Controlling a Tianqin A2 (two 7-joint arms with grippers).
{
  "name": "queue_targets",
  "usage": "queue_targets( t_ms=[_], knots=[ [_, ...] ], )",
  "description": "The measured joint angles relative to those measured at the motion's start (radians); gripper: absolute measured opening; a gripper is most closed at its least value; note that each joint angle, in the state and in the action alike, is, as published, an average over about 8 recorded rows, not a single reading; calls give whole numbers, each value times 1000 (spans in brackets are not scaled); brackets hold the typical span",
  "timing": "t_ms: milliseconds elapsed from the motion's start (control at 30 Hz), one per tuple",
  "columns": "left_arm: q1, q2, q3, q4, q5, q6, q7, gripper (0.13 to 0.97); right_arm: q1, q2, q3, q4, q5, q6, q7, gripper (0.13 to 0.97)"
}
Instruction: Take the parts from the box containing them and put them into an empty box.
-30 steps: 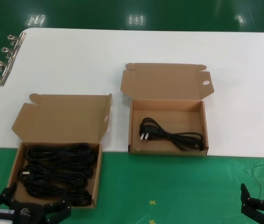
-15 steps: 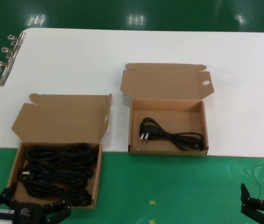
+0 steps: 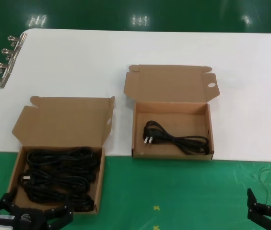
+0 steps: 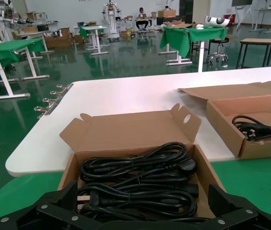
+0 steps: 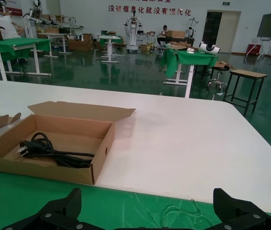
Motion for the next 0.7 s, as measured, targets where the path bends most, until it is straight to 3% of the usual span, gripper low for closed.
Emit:
queue_targets(
  t_ms=[700],
  knots=[
    [0,0,0,0,0,0,0,966,0,0,0,0,0,0,0,966]
  ],
)
